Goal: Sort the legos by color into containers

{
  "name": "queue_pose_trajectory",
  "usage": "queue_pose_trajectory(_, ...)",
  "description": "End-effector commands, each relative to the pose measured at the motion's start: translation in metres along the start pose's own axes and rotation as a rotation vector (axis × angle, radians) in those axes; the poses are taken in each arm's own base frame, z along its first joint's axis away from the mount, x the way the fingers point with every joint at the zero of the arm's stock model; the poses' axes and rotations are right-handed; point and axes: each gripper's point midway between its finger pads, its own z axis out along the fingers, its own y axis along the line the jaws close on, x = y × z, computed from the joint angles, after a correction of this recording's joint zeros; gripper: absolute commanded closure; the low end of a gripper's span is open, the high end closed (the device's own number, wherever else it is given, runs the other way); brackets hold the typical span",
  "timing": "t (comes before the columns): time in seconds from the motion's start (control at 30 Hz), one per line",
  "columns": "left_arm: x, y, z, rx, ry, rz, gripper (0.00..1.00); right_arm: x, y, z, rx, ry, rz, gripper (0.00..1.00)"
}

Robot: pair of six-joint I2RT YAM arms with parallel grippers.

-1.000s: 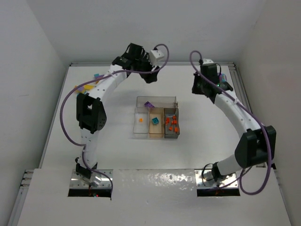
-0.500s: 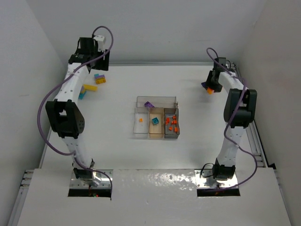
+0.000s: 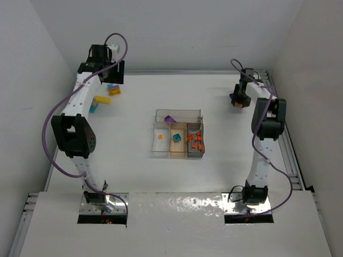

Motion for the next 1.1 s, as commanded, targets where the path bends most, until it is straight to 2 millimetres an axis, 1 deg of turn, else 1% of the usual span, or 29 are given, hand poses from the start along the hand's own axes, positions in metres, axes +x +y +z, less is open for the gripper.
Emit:
queue_pose_trajectory(0.0, -0.031, 0.009, -0.014, -0.014, -0.086, -0.027, 0.36, -0.004, 0.003, -0.001, -0.022, -0.019, -0.012, 0.53)
queue_pose_trajectory(0.13, -0.038, 0.011, -0.016, -0.021, -0.102, -0.023, 0.36, 0.001, -0.003, 0.004, -0.008, -0.010, -0.002, 0.59)
queue_pose_trajectory(0.2, -0.039, 0.013, -0.016, -0.024, -0.104, -0.019, 0.36, 0.002, -0.007, 0.006, -0.002, -0.005, 0.007, 0.64)
queue_pose_trajectory(0.23, -0.039, 0.014, -0.017, -0.028, -0.106, -0.017, 0.36, 0.002, -0.008, 0.007, 0.000, -0.007, 0.009, 0.72)
queue_pose_trajectory(0.27, -0.040, 0.015, -0.018, -0.029, -0.108, -0.015, 0.36, 0.002, -0.010, 0.008, 0.005, -0.007, 0.010, 0.82)
queue_pose_trajectory(0.3, -0.040, 0.015, -0.018, -0.029, -0.108, -0.014, 0.36, 0.002, -0.010, 0.008, 0.006, -0.007, 0.008, 0.82)
queue_pose_trajectory(0.33, -0.040, 0.015, -0.018, -0.032, -0.108, -0.012, 0.36, 0.003, -0.011, 0.009, 0.007, -0.006, -0.003, 0.92)
queue_pose_trajectory(0.4, -0.040, 0.015, -0.019, -0.031, -0.108, -0.011, 0.36, 0.003, -0.010, 0.006, -0.003, -0.006, -0.019, 1.00)
queue_pose_trajectory(0.43, -0.037, 0.015, -0.018, -0.030, -0.100, -0.010, 0.36, 0.007, -0.007, 0.006, -0.032, 0.004, -0.048, 1.00)
queue_pose_trajectory(0.5, -0.035, 0.015, -0.017, -0.028, -0.096, -0.008, 0.36, 0.006, -0.004, -0.002, -0.055, -0.002, -0.076, 1.00)
queue_pose_trajectory(0.53, -0.034, 0.015, -0.017, -0.030, -0.092, -0.008, 0.36, 0.011, -0.006, -0.003, -0.056, 0.009, -0.086, 1.00)
queue_pose_trajectory(0.57, -0.034, 0.015, -0.016, -0.030, -0.091, -0.010, 0.36, 0.012, -0.006, -0.008, -0.058, 0.007, -0.092, 1.00)
queue_pose_trajectory(0.6, -0.033, 0.015, -0.016, -0.029, -0.089, -0.010, 0.36, 0.003, -0.006, -0.022, -0.063, -0.032, -0.093, 1.00)
queue_pose_trajectory(0.63, -0.032, 0.015, -0.016, -0.029, -0.088, -0.010, 0.36, 0.012, -0.007, -0.025, -0.061, -0.022, -0.103, 1.00)
queue_pose_trajectory(0.67, -0.033, 0.015, -0.017, -0.030, -0.091, -0.010, 0.36, 0.010, -0.006, -0.033, -0.062, -0.042, -0.111, 1.00)
queue_pose_trajectory(0.7, -0.034, 0.015, -0.017, -0.031, -0.092, -0.010, 0.36, -0.004, -0.005, -0.053, -0.067, -0.105, -0.113, 1.00)
queue_pose_trajectory(0.73, -0.034, 0.015, -0.017, -0.033, -0.094, -0.010, 0.36, 0.002, -0.007, -0.059, -0.059, -0.106, -0.131, 1.00)
queue_pose_trajectory(0.77, -0.034, 0.016, -0.017, -0.036, -0.095, -0.013, 0.36, 0.000, 0.000, -0.069, -0.065, -0.127, -0.150, 1.00)
queue_pose_trajectory(0.8, -0.034, 0.016, -0.016, -0.040, -0.095, -0.016, 0.36, -0.009, 0.003, -0.091, -0.074, -0.178, -0.161, 1.00)
queue_pose_trajectory(0.83, -0.034, 0.017, -0.016, -0.043, -0.095, -0.016, 0.36, -0.004, 0.017, -0.101, -0.089, -0.187, -0.201, 1.00)
queue_pose_trajectory(0.87, -0.033, 0.017, -0.015, -0.046, -0.093, -0.017, 0.36, -0.004, 0.024, -0.112, -0.102, -0.204, -0.217, 1.00)
queue_pose_trajectory(0.9, -0.031, 0.017, -0.014, -0.048, -0.090, -0.017, 0.36, 0.000, 0.044, -0.125, -0.134, -0.223, -0.268, 1.00)
queue_pose_trajectory(0.93, -0.032, 0.017, -0.015, -0.048, -0.094, -0.018, 0.36, 0.010, 0.071, -0.147, -0.171, -0.263, -0.373, 1.00)
queue_pose_trajectory(0.97, -0.028, 0.023, -0.014, -0.082, -0.084, -0.025, 0.36, 0.010, 0.075, -0.160, -0.144, -0.314, -0.406, 1.00)
queue_pose_trajectory(1.0, -0.027, 0.024, -0.014, -0.085, -0.084, -0.026, 0.36, 0.016, 0.085, -0.160, -0.151, -0.317, -0.419, 1.00)
queue_pose_trajectory(1.03, -0.028, 0.024, -0.017, -0.087, -0.093, -0.026, 0.36, 0.016, 0.097, -0.174, -0.186, -0.340, -0.410, 1.00)
queue_pose_trajectory(1.07, -0.025, 0.023, -0.017, -0.084, -0.086, -0.028, 0.36, 0.021, 0.112, -0.181, -0.267, -0.330, -0.395, 1.00)
